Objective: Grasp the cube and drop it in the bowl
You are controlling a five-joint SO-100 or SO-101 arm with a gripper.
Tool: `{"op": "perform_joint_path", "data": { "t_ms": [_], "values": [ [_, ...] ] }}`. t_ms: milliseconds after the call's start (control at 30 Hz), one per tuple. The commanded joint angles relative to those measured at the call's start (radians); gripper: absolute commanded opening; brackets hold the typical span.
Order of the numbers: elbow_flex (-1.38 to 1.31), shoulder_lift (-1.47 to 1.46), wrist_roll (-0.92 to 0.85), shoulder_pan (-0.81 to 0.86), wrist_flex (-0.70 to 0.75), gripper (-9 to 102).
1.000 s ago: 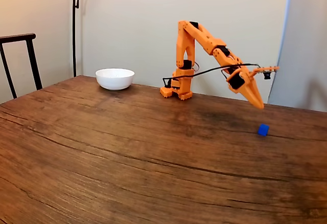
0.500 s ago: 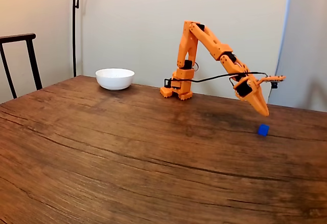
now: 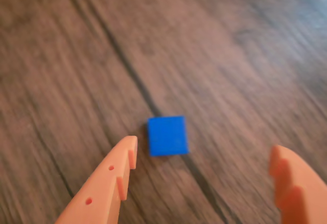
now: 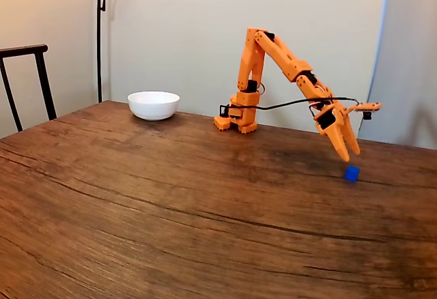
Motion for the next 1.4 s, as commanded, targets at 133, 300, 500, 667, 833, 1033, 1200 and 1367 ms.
{"op": "perform_joint_path", "data": {
  "t_ms": [133,300,500,667,833,1033,1200,1367],
  "values": [
    [0.061,0.005,0.002,-0.003,-0.121,39],
    [0.069,0.003,0.005,-0.012,-0.127,39],
    [0.069,0.002,-0.009,-0.026,-0.124,49],
    [0.055,-0.032,-0.009,-0.023,-0.126,49],
    [-0.018,-0.193,-0.048,-0.028,-0.187,50],
    [-0.044,-0.278,-0.051,-0.037,-0.268,49],
    [-0.038,-0.319,-0.058,-0.041,-0.357,49],
    [-0.031,-0.341,-0.06,-0.043,-0.374,49]
  ]
}}
